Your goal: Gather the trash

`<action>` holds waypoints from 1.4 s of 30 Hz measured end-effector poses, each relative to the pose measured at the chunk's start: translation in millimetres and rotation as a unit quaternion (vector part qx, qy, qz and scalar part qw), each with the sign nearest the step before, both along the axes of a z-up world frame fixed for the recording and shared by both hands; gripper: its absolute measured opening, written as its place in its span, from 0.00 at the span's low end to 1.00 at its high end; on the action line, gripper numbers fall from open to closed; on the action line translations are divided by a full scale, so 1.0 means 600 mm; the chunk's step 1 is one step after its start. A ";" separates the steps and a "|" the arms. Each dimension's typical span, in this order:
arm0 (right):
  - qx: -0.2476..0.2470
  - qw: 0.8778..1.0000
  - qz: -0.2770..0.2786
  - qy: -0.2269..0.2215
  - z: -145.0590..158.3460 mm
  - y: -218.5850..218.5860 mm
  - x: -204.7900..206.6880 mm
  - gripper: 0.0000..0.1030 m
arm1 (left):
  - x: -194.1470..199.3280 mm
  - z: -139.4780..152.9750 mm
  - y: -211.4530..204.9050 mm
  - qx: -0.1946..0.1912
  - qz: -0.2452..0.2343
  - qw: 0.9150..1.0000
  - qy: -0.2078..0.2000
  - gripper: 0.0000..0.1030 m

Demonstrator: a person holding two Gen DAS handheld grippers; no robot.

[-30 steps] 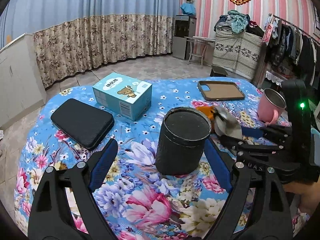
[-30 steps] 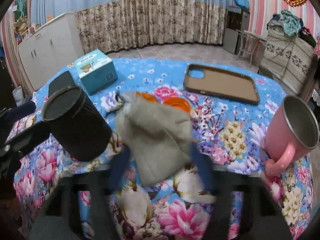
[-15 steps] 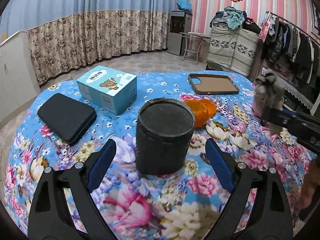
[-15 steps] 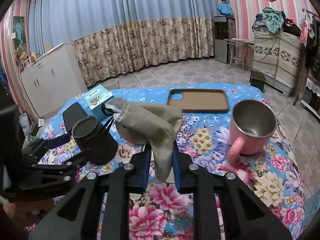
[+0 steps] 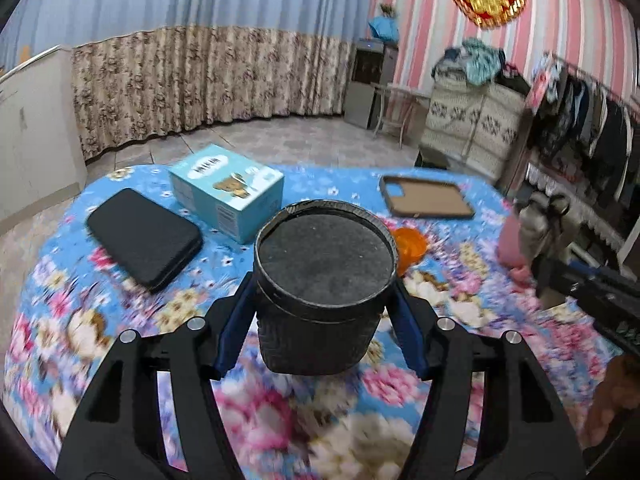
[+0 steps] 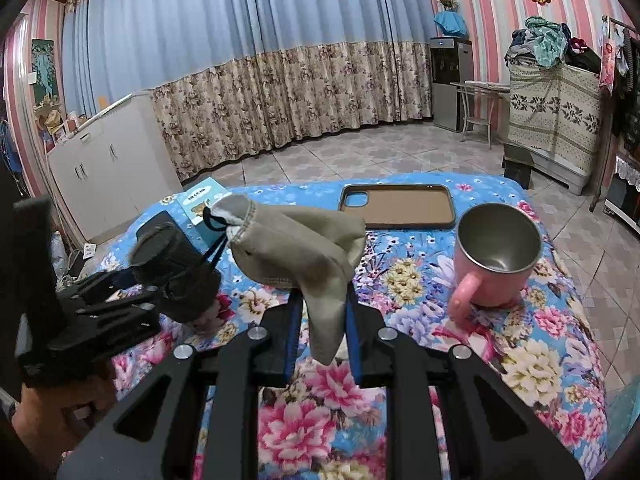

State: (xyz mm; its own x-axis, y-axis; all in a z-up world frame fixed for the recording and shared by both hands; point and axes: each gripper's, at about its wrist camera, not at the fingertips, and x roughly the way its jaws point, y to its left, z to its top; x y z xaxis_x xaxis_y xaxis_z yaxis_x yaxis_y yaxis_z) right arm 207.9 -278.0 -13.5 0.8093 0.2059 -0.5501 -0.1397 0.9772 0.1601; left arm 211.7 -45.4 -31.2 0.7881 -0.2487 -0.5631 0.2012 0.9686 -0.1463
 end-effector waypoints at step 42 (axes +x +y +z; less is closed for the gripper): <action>0.042 0.957 -0.287 -0.011 0.036 -0.587 -0.395 0.59 | -0.191 0.108 -0.525 0.006 -0.209 0.978 -0.011 0.77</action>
State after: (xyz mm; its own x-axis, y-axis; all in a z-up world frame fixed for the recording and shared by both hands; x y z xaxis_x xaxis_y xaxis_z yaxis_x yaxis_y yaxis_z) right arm -29.1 -630.4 8.3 0.8132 -0.2338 -0.5329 0.4129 0.8772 0.2451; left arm 97.0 -360.7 33.9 0.6311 -0.5454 -0.5515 0.5829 0.8026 -0.1266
